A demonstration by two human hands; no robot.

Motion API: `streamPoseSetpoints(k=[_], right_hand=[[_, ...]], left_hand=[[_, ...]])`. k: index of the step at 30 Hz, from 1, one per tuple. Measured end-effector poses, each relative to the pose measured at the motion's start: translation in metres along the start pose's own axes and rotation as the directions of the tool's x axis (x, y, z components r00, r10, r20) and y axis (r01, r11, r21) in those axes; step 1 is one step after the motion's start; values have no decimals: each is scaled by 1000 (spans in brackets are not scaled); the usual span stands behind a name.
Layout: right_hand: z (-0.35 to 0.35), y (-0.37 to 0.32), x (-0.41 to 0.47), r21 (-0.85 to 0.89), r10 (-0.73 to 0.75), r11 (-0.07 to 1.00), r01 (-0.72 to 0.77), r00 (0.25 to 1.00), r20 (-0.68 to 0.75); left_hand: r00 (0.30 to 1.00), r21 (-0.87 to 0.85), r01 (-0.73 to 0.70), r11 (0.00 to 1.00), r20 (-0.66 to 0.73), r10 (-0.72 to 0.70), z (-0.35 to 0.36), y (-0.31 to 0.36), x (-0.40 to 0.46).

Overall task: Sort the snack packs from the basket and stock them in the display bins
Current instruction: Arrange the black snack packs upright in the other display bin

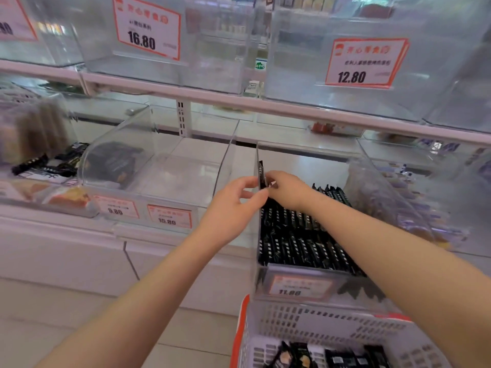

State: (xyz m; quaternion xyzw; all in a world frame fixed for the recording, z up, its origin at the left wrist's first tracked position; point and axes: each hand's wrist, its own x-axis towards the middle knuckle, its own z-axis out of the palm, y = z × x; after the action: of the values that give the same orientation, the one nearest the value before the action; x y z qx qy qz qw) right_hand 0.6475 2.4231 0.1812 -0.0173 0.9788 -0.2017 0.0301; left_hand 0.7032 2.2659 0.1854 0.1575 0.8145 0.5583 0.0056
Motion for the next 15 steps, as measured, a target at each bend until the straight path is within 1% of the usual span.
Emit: streamPoseSetpoints(k=[2, 4, 5, 6, 8, 9, 11, 13, 15], right_hand=[[-13, 1, -20, 29, -40, 999, 41, 999, -34], [-26, 2, -52, 74, -108, 991, 115, 990, -89], [-32, 4, -71, 82, -152, 983, 162, 982, -114], [-38, 7, -92, 91, -195, 974, 208, 971, -138], [-47, 14, -138, 135, -251, 952, 273, 954, -161], [-51, 20, -161, 166, -260, 944, 285, 952, -160], [-50, 36, -200, 235, -247, 934, 268, 962, -118], [-35, 59, -227, 272, -208, 939, 211, 977, -38], [-9, 88, -243, 281, -137, 953, 109, 987, 82]], left_hand=[[994, 152, -79, 985, -66, 90, -1, 7, -6], [963, 294, -201, 934, -114, 243, -1, 16, -18], [939, 334, -271, 903, -114, 324, 0, 23, -26], [917, 353, -337, 873, -85, 389, 2, 30, -35], [880, 369, -454, 811, 43, 473, 11, 42, -55], [862, 385, -498, 778, 123, 491, 17, 45, -65], [834, 431, -551, 714, 271, 480, 35, 45, -85], [815, 445, -574, 687, 393, 426, 57, 37, -100], [793, 447, -573, 687, 513, 328, 84, 22, -112]])
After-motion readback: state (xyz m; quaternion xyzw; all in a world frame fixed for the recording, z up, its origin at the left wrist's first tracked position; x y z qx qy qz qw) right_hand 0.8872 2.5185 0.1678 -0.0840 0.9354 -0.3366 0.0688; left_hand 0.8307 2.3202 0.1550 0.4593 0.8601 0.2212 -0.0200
